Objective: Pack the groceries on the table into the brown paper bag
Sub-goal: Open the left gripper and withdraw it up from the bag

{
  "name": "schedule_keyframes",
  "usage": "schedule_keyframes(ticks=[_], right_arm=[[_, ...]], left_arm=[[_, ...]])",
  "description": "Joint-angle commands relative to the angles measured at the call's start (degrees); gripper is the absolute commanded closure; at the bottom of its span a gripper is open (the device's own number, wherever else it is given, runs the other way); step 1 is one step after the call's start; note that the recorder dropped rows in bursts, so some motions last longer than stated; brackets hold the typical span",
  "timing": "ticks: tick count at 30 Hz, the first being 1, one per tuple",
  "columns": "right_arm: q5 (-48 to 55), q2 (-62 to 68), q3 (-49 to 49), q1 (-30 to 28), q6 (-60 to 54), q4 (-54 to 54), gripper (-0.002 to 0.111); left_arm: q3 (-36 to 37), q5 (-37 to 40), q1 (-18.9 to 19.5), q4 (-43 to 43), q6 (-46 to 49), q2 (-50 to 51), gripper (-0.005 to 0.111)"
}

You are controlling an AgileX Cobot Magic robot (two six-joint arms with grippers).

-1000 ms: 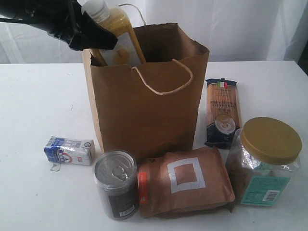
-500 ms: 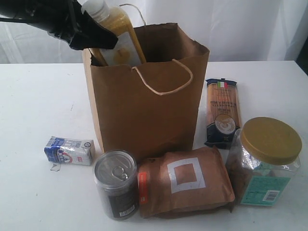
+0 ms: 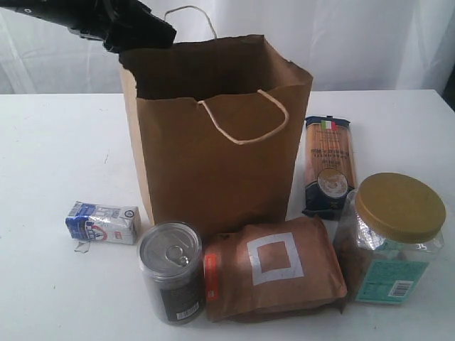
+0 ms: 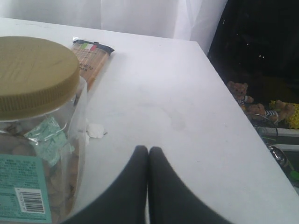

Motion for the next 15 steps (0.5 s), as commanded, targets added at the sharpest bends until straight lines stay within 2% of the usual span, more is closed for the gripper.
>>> schedule_keyframes(ticks=[1, 4, 8, 12, 15], right_arm=[[-0.3, -0.3, 0.0, 0.0, -0.1, 0.0, 0.108], [-0.3, -0.3, 0.0, 0.0, -0.1, 0.0, 0.108], [-0.3, -0.3, 0.0, 0.0, -0.1, 0.0, 0.108], [-0.3, -0.3, 0.0, 0.0, -0.1, 0.0, 0.108], [-0.3, -0.3, 0.0, 0.0, -0.1, 0.0, 0.108]], left_arm=[[-0.2, 0.6, -0.3, 3.0, -0.3, -3.3, 0.038], [-0.2, 0.3, -0.3, 6.2, -0.8, -8.0, 0.038], [-0.2, -0.9, -0.3, 12.4, -6.1, -13.9, 0.038], [-0.2, -0.2, -0.3, 29.8, -20.8, -18.3, 0.038], [-0.2, 5.5, -0.3, 36.4, -29.0, -20.9, 0.038]])
